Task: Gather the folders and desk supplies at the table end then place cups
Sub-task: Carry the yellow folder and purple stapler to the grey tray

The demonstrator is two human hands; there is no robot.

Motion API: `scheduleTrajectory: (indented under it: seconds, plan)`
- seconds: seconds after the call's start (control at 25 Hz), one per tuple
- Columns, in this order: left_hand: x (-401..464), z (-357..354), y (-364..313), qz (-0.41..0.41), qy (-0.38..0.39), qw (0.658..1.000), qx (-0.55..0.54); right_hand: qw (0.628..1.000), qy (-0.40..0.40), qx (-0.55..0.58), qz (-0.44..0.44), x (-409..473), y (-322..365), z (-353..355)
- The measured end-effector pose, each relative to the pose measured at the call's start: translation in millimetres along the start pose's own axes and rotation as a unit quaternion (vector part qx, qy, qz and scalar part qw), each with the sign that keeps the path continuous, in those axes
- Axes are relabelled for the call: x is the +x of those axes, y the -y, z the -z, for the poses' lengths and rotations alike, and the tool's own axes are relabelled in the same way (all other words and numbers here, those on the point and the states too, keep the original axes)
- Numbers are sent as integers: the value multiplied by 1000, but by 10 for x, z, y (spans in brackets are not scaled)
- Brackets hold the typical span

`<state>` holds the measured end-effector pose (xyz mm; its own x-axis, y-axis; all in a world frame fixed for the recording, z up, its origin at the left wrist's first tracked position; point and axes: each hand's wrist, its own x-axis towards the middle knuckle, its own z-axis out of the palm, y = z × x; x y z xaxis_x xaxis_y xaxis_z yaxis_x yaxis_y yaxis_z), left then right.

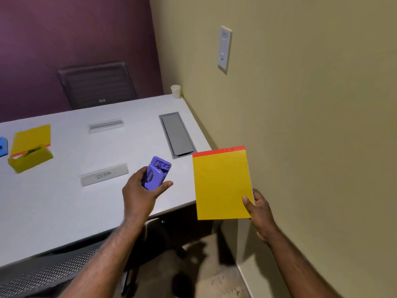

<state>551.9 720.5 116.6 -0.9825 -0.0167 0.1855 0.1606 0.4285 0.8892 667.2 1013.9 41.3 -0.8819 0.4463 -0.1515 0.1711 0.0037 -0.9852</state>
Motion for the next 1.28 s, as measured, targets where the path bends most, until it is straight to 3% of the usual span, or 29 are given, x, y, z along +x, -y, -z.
scheduleTrajectory:
  seconds: [0.36, 0.72, 1.08, 1.28]
  plan:
    - [834, -2, 381, 48, -58, 997, 14, 999, 47, -8, -24, 1281, 71, -567]
    - [1274, -58, 699, 96, -62, 992, 52, 991, 59, -107, -51, 2381, 240, -1167]
    - [1450, -342, 866, 145, -46, 985, 80, 967, 84, -167, -172, 3534, 100, -1618]
    - [1514, -514, 975, 177, -54, 980, 78, 962, 91, -176, -188, 4054, 29, -1713]
